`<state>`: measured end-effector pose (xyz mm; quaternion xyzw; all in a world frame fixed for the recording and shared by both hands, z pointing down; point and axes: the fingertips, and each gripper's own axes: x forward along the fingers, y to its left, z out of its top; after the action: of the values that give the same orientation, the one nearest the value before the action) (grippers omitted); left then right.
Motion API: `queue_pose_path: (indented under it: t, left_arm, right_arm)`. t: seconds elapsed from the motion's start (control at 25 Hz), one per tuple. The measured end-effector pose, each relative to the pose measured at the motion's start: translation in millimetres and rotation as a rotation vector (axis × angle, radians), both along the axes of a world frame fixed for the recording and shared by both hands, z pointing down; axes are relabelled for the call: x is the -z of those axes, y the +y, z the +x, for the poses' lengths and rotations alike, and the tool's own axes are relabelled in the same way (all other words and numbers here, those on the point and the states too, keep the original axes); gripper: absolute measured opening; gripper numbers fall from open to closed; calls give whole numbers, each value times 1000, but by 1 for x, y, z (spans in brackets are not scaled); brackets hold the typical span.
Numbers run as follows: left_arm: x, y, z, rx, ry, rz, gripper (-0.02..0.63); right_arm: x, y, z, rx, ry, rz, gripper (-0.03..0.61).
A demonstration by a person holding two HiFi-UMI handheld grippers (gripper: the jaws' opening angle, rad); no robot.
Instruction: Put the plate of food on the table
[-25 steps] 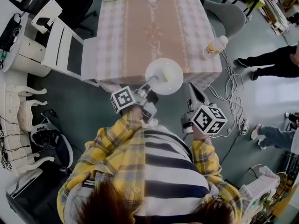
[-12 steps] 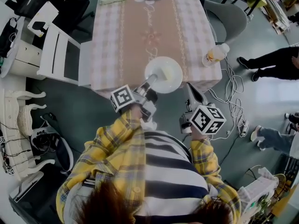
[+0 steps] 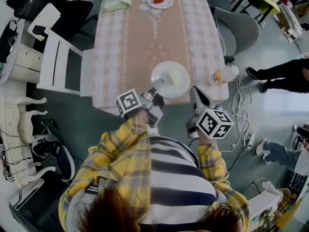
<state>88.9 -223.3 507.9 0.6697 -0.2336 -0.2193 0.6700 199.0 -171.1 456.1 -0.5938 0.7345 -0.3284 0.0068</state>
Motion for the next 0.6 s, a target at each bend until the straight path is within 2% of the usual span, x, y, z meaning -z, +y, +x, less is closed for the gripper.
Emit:
queue_pose_path:
  t: [0.28,0.6]
  left_arm:
    - [-2,-40,11,-13,0,-7,20]
    - [-5,-81,23,-40,4,-21,20]
  right_arm:
    - [-2,-41,2,14,11,-16,-3]
    - [-1,-85,12,-14,-1,-22,-2]
